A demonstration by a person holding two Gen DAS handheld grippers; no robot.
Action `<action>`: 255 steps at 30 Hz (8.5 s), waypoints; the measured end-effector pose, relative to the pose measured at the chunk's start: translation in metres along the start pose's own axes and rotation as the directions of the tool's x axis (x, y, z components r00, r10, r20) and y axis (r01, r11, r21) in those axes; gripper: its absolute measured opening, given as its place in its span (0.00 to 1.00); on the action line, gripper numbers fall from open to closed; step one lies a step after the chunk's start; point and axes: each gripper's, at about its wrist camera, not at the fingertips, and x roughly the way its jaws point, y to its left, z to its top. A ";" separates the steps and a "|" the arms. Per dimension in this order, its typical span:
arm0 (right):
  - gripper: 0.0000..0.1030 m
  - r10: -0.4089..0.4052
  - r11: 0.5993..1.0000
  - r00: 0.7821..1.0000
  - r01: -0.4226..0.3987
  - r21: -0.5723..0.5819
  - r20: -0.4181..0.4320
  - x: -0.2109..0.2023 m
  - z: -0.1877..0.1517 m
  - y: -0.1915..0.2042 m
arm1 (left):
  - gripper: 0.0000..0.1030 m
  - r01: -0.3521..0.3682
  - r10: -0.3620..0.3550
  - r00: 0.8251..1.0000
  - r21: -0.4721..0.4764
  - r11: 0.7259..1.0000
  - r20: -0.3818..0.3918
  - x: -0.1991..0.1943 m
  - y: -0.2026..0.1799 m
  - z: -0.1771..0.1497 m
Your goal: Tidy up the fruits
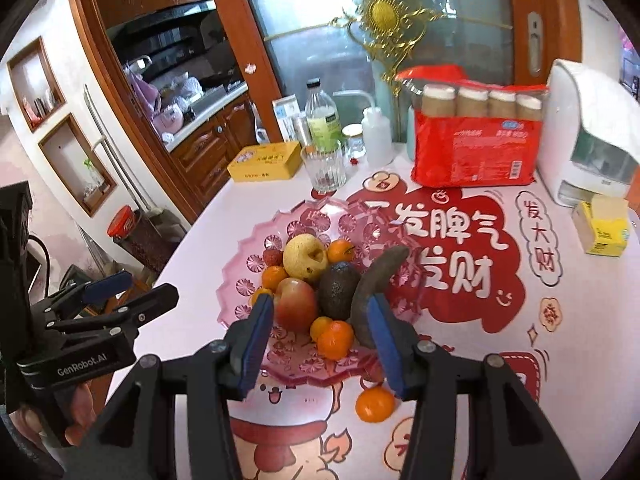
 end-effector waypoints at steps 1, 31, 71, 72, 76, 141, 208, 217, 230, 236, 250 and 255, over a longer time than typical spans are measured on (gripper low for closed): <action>0.49 -0.005 1.000 1.000 0.005 0.000 0.011 -0.007 -0.001 -0.001 | 0.82 0.004 -0.004 1.000 0.002 1.000 0.012 -0.008 -0.002 -0.002; 0.48 -0.182 0.980 0.983 0.179 0.089 0.016 -0.024 -0.083 -0.074 | 0.84 0.138 -0.140 0.990 0.172 0.975 -0.001 0.028 -0.109 -0.093; 0.44 -0.096 0.976 0.978 0.129 0.174 -0.186 0.080 -0.119 -0.116 | 0.39 0.246 -0.234 0.944 0.026 0.969 -0.231 0.174 -0.137 -0.137; 0.44 -0.092 0.977 0.978 0.125 0.171 -0.190 0.082 -0.119 -0.114 | 0.39 0.246 -0.235 0.943 0.020 0.969 -0.234 0.173 -0.133 -0.138; 0.44 -0.064 0.984 0.975 0.097 0.150 -0.213 0.096 -0.118 -0.106 | 0.39 0.241 -0.236 0.940 -0.013 0.971 -0.245 0.168 -0.113 -0.143; 0.29 -0.010 0.985 0.988 0.036 -0.170 0.152 -0.086 0.011 0.029 | 0.40 0.068 -0.077 0.994 0.114 0.991 0.081 -0.057 -0.061 0.003; 0.66 -0.099 0.993 0.995 0.098 0.059 0.008 -0.022 -0.036 -0.020 | 0.99 -0.015 0.015 0.999 0.007 1.000 -0.053 -0.007 -0.036 -0.046; 0.66 -0.125 0.990 0.992 0.124 0.064 0.009 -0.075 -0.083 -0.023 | 0.99 -0.027 0.028 0.998 0.027 0.999 -0.055 -0.050 -0.048 -0.087; 0.66 -0.182 0.979 0.983 0.179 0.094 0.025 -0.124 -0.124 -0.019 | 0.99 -0.031 0.033 0.999 0.072 0.997 -0.032 -0.090 -0.079 -0.118; 0.66 -0.199 0.976 0.979 0.194 0.096 0.041 -0.137 -0.135 -0.016 | 0.99 -0.023 0.025 0.999 0.066 0.998 -0.030 -0.095 -0.083 -0.123; 0.66 -0.191 0.977 0.981 0.188 0.103 0.019 -0.140 -0.146 -0.016 | 0.99 -0.007 0.009 1.000 0.098 0.995 -0.023 -0.106 -0.098 -0.132; 0.66 -0.191 0.976 0.981 0.188 0.110 0.018 -0.142 -0.148 -0.017 | 0.99 -0.006 0.009 1.000 0.102 0.995 -0.022 -0.107 -0.100 -0.133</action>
